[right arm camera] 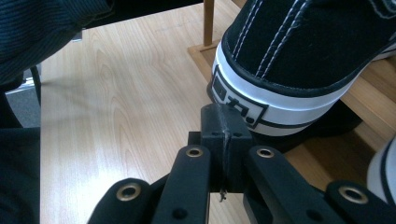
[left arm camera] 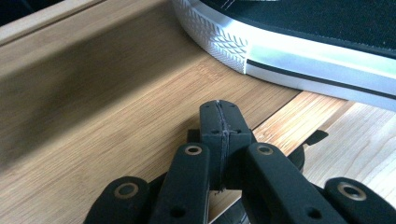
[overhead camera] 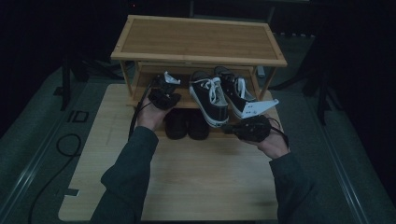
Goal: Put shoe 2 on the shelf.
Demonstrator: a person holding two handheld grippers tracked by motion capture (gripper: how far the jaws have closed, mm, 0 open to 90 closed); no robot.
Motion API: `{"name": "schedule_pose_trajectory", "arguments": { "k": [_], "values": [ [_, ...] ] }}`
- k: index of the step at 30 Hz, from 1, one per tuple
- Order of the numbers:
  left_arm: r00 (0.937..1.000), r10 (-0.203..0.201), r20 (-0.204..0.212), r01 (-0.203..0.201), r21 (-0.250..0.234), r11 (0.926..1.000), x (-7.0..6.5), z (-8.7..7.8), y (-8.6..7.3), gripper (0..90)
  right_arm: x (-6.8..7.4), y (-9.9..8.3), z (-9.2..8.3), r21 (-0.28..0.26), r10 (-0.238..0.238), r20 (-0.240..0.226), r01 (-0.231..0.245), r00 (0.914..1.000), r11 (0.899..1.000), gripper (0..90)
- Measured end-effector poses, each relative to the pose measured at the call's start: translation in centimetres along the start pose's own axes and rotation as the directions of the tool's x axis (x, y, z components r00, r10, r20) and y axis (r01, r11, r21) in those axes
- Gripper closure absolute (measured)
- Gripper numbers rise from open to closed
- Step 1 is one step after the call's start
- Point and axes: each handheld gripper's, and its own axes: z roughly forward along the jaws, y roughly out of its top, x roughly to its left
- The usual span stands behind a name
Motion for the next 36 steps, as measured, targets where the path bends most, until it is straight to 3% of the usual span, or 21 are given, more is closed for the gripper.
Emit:
{"name": "schedule_pose_trajectory", "arguments": {
  "k": [15,24,36],
  "values": [
    [0.9998,-0.013,0.012,0.013,-0.01,0.9999,0.1,0.0,-0.1,90.0,0.0,0.2,1.4,-0.037,-0.015,-0.022,0.014,0.9997,0.999,90.0],
    [0.9997,-0.016,0.017,0.016,-0.021,0.9996,0.2,0.0,-0.3,90.0,-0.2,1.1,2.7,-0.032,-0.023,-0.027,0.023,0.9994,0.999,90.0],
    [0.9995,-0.024,0.02,0.025,-0.019,0.9995,0.2,0.1,-0.3,90.0,-0.6,1.3,3.5,-0.05,-0.004,-0.056,0.001,0.9984,0.999,90.0]
  ]
}}
